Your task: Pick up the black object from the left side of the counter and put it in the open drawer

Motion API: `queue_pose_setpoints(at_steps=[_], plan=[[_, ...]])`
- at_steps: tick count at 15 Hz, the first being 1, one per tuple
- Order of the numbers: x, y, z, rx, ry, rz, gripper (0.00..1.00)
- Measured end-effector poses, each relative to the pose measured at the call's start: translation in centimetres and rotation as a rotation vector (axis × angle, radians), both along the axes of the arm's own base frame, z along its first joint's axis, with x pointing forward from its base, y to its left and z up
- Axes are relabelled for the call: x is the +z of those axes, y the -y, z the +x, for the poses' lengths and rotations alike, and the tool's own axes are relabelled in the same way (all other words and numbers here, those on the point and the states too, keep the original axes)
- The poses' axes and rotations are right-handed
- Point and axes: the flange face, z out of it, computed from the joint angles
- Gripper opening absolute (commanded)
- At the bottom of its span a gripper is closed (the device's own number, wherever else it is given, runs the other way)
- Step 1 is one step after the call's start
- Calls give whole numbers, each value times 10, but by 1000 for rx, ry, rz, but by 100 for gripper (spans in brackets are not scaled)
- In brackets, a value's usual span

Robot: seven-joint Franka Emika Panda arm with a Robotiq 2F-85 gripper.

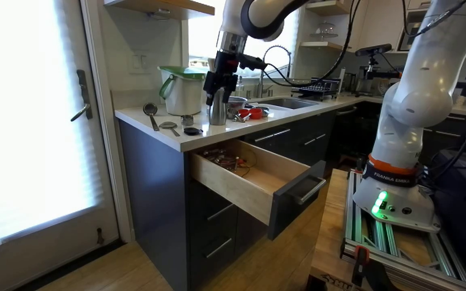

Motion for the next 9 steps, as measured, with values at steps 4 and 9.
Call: queue_pose_setpoints(at_steps=[4, 9], plan=[[-15, -4, 30, 41, -4, -31, 100], [-30, -5, 58, 98, -14, -47, 100]])
